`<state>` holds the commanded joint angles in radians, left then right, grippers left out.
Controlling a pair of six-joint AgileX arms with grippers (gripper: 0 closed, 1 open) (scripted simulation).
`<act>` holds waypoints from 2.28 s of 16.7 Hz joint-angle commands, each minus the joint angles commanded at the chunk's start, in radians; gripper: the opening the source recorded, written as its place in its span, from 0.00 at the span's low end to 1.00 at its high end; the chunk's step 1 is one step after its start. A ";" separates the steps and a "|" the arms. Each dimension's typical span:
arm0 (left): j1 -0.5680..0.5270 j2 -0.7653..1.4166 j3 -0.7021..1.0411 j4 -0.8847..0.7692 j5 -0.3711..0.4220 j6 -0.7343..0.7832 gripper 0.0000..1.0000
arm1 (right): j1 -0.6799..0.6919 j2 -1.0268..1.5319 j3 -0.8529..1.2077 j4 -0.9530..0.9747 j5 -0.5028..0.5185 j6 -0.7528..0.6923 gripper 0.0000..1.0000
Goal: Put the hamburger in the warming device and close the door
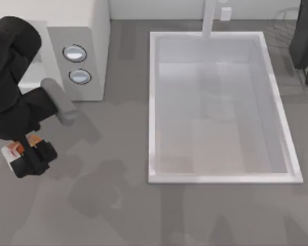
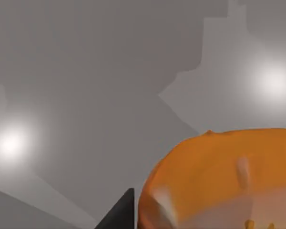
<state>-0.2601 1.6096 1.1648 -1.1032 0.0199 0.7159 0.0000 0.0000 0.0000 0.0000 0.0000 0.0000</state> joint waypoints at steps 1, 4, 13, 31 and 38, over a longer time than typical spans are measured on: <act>0.000 -0.001 0.000 -0.001 0.000 0.000 0.00 | 0.000 0.000 0.000 0.000 0.000 0.000 1.00; 0.001 0.004 -0.003 0.002 -0.001 0.002 0.00 | 0.000 0.000 0.000 0.000 0.000 0.000 1.00; 0.087 0.145 -0.010 0.366 0.038 -0.115 0.00 | 0.000 0.000 0.000 0.000 0.000 0.000 1.00; 0.432 0.546 -0.167 1.895 0.182 -0.624 0.00 | 0.000 0.000 0.000 0.000 0.000 0.000 1.00; 0.429 0.549 -0.173 1.909 0.183 -0.629 0.00 | 0.000 0.000 0.000 0.000 0.000 0.000 1.00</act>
<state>0.1694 2.1584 0.9917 0.8055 0.2033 0.0870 0.0000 0.0000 0.0000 0.0000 0.0000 0.0000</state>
